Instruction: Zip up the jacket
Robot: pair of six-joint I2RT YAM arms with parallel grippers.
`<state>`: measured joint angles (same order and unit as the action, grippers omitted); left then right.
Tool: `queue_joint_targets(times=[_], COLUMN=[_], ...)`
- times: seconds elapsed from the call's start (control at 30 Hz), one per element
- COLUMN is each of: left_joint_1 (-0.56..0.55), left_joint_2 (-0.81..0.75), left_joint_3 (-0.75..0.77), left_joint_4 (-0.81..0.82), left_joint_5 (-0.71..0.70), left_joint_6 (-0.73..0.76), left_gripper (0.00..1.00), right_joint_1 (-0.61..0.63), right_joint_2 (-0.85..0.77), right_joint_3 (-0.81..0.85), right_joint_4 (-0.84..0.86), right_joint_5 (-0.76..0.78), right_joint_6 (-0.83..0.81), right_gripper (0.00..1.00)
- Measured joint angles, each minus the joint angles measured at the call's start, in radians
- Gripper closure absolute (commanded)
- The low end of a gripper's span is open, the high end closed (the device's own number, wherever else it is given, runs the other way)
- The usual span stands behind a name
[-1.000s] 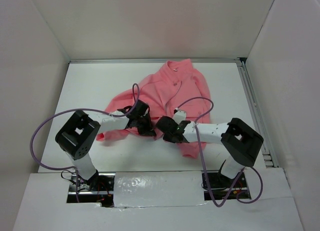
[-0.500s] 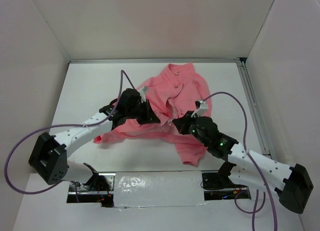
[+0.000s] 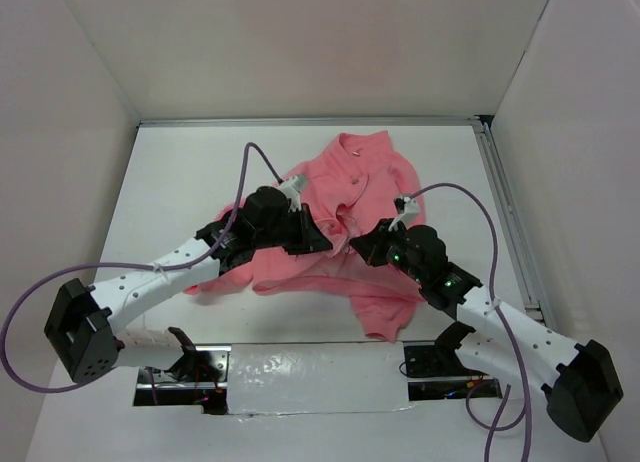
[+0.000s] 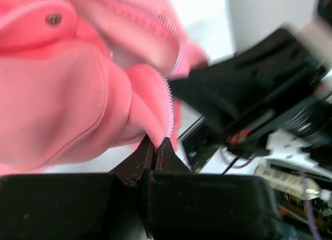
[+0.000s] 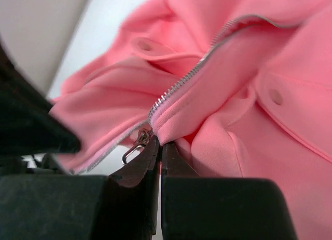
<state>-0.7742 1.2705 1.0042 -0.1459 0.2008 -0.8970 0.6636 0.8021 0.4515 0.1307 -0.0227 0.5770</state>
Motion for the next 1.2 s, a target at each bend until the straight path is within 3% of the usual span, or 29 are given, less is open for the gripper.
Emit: queue_joint_targets(times=[0.1, 0.2, 0.27, 0.33, 0.47, 0.67, 0.87, 1.2], left_joint_1=[-0.018, -0.052, -0.101, -0.151, -0.182, -0.127, -0.058, -0.216], left_joint_2=[0.022, 0.036, 0.034, 0.016, -0.100, -0.137, 0.030, 0.255], left_joint_3=[-0.066, -0.188, -0.273, -0.336, -0.360, -0.188, -0.081, -0.089], left_joint_4=[-0.007, -0.035, -0.073, -0.108, -0.192, -0.253, -0.278, -0.274], left_joint_5=[0.019, 0.071, 0.105, 0.148, 0.217, 0.169, 0.091, -0.044], left_joint_6=[0.003, 0.015, 0.018, 0.037, 0.082, 0.140, 0.189, 0.266], left_gripper=[0.82, 0.36, 0.28, 0.01, 0.01, 0.01, 0.01, 0.17], right_joint_1=[-0.028, -0.040, -0.040, -0.040, -0.029, 0.037, 0.042, 0.026], right_joint_2=[0.052, 0.074, 0.073, 0.073, 0.089, 0.192, 0.271, 0.312], right_joint_3=[0.000, -0.030, -0.056, -0.072, -0.085, -0.085, -0.082, -0.074], right_joint_4=[-0.064, -0.113, -0.142, -0.171, -0.208, -0.240, -0.251, -0.237], right_joint_5=[0.012, 0.024, 0.035, 0.044, 0.060, 0.103, 0.152, 0.150], right_joint_6=[0.036, 0.081, 0.103, 0.117, 0.140, 0.190, 0.238, 0.237], right_gripper=[1.00, 1.00, 1.00, 1.00, 1.00, 1.00, 1.00, 1.00])
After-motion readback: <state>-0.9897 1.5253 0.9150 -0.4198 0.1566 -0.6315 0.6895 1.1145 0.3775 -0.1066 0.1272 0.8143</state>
